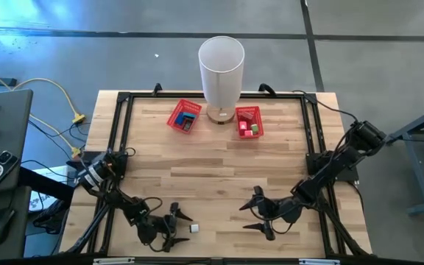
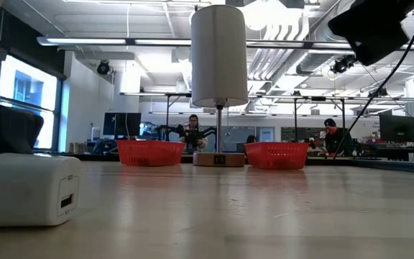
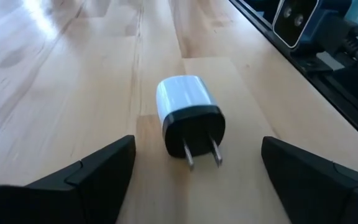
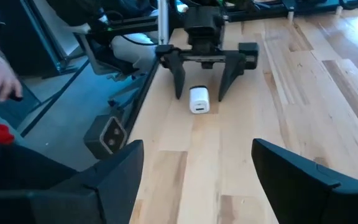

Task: Sort adapters and digital timers
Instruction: Put the white charger adapter into the right red bin

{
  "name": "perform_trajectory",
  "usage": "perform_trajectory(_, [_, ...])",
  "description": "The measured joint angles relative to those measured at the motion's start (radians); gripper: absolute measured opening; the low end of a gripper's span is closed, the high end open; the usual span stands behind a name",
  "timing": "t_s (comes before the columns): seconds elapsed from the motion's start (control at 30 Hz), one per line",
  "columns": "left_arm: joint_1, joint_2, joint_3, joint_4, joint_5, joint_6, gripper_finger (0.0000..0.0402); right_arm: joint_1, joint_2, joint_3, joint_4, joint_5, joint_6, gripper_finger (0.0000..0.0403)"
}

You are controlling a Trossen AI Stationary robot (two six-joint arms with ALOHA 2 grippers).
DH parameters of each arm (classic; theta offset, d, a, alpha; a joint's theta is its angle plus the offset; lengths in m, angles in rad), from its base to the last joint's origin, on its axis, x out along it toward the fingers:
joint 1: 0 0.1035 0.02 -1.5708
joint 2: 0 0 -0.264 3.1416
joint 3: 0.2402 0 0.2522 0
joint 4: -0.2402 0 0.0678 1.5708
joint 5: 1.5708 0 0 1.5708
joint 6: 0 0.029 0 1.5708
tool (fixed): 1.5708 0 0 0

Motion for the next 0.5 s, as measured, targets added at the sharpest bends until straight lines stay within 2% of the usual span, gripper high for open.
perform_trajectory(0.5, [0.093, 0.002, 0.038, -0.003, 0.077, 0.086, 0.0342, -0.021, 0.071, 0.000, 0.044, -0.010, 0.028, 0.0286])
